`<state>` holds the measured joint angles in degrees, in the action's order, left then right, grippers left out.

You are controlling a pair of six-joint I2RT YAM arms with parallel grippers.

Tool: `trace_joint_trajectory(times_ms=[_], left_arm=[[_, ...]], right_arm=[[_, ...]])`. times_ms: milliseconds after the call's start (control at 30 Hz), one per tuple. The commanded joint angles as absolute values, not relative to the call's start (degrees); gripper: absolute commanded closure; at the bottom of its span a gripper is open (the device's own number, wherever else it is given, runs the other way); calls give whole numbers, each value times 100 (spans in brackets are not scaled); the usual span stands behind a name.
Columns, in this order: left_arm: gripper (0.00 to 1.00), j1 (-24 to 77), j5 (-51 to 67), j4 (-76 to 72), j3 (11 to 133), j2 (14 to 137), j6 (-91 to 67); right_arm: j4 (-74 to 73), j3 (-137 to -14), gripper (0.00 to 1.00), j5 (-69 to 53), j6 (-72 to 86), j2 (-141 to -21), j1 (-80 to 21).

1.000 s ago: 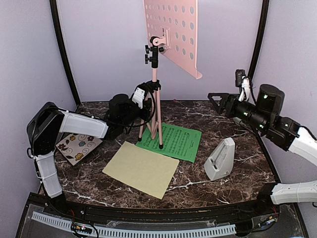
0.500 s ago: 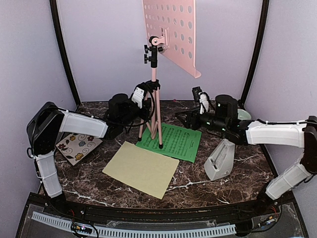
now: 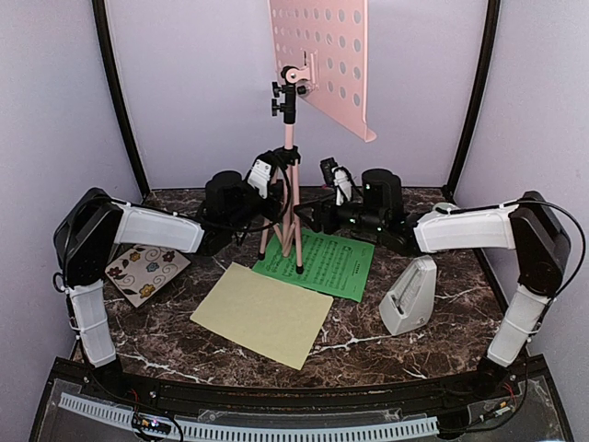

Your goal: Set up the instrument practice props

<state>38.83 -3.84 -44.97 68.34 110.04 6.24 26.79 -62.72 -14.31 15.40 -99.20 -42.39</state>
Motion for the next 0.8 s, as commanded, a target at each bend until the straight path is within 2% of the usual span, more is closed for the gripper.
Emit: trace_joint_trajectory(times_ms=[0, 133, 333, 467, 633, 767], left_arm=[[100, 3853, -347, -4114, 6933, 11108, 536], [100, 3858, -343, -4052, 6930, 11109, 544], [100, 3857, -379, -3970, 6956, 11101, 560], [100, 3854, -378, -3876, 6968, 11069, 623], [100, 3820, -426, -3788, 6872, 10936, 710], [100, 3754, -481, -3783, 6659, 10742, 851]], right_arm=[[2728, -6785, 39, -1408, 1388, -10221, -4298], [2570, -7103, 42, -1386, 1320, -10459, -4298], [2430, -7450, 58, -1366, 1384, -10767, -4297], [2291, -7436, 74, -1357, 1340, -10719, -4307], [1944, -7393, 100, -1214, 1232, -10468, -4306], [1570, -7416, 100, -1094, 1160, -10282, -4307]])
